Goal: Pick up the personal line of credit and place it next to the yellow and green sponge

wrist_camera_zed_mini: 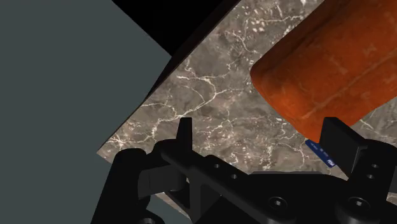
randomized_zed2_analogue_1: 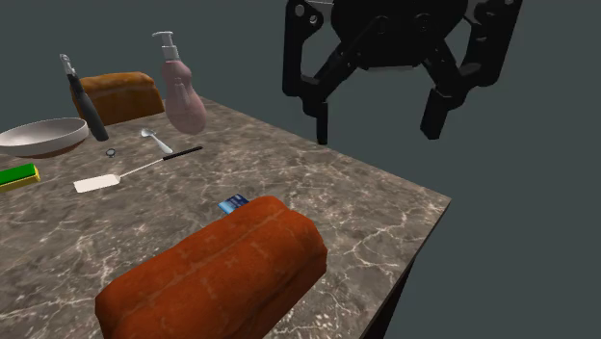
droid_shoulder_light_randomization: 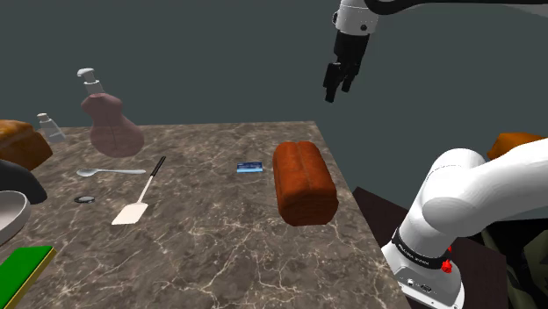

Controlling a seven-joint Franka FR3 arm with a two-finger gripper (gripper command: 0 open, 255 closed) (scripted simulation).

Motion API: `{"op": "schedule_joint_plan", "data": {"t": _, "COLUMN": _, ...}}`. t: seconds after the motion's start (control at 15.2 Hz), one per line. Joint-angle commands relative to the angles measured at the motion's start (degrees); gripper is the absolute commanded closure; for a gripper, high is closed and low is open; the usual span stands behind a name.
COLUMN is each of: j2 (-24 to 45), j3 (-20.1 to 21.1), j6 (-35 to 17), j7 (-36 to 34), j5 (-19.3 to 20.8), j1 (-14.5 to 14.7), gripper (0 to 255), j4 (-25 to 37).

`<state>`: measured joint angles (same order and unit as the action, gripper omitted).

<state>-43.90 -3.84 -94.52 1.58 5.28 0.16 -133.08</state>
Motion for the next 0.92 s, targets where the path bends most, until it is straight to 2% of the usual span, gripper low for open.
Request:
{"op": "schedule_joint_plan", "data": {"t": 0.0, "j2": 0.00, "j3": 0.00, "j6": 0.00, "j7": 0.00, "j5": 0.00, "j1": 0.00, "gripper": 0, "j4": 0.00}}
{"op": "schedule_joint_plan", "data": {"t": 0.46, "j2": 2.69, "j3": -3.74, "j6": -20.05, "j7": 9.52, "j5": -2.85, "j1": 5.58, "gripper": 0, "j4": -10.19}}
{"op": "schedule_joint_plan", "data": {"t": 0.86, "j2": 9.07, "j3": -7.55, "j6": -37.19, "j7": 19.60, "j5": -7.17, "j1": 12.17, "gripper": 0, "j4": -15.27}}
